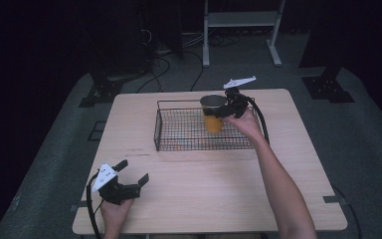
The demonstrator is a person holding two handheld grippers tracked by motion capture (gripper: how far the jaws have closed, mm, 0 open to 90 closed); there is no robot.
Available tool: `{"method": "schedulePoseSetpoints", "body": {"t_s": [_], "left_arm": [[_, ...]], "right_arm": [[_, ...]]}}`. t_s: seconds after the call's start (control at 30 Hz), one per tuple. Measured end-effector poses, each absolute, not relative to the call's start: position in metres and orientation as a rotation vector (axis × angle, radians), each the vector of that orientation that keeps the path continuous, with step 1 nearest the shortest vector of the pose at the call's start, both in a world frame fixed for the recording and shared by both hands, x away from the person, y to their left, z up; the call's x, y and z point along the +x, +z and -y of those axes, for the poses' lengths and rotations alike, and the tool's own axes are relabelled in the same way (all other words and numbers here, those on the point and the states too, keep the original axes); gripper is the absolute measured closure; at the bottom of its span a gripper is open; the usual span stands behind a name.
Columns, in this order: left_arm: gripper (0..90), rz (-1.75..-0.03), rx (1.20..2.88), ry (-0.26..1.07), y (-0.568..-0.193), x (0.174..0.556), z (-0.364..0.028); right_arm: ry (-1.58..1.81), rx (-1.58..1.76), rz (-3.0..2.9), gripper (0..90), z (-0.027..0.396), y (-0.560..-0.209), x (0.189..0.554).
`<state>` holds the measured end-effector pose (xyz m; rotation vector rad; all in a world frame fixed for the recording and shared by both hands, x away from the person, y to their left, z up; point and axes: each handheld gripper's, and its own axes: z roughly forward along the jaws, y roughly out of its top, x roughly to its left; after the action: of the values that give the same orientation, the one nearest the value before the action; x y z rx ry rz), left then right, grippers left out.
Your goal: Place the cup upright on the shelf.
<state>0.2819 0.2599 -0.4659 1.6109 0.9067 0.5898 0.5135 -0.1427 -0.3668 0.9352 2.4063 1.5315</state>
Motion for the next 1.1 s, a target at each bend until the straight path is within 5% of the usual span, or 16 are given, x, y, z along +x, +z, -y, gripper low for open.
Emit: {"method": "schedulePoseSetpoints", "body": {"t_s": [1.1], "left_arm": [[0.0,-0.910,1.600,0.589,-0.466,0.282,-0.261]], "right_arm": [[1.344,0.888,-2.483,11.9,0.124,-0.406,0.531]]}}
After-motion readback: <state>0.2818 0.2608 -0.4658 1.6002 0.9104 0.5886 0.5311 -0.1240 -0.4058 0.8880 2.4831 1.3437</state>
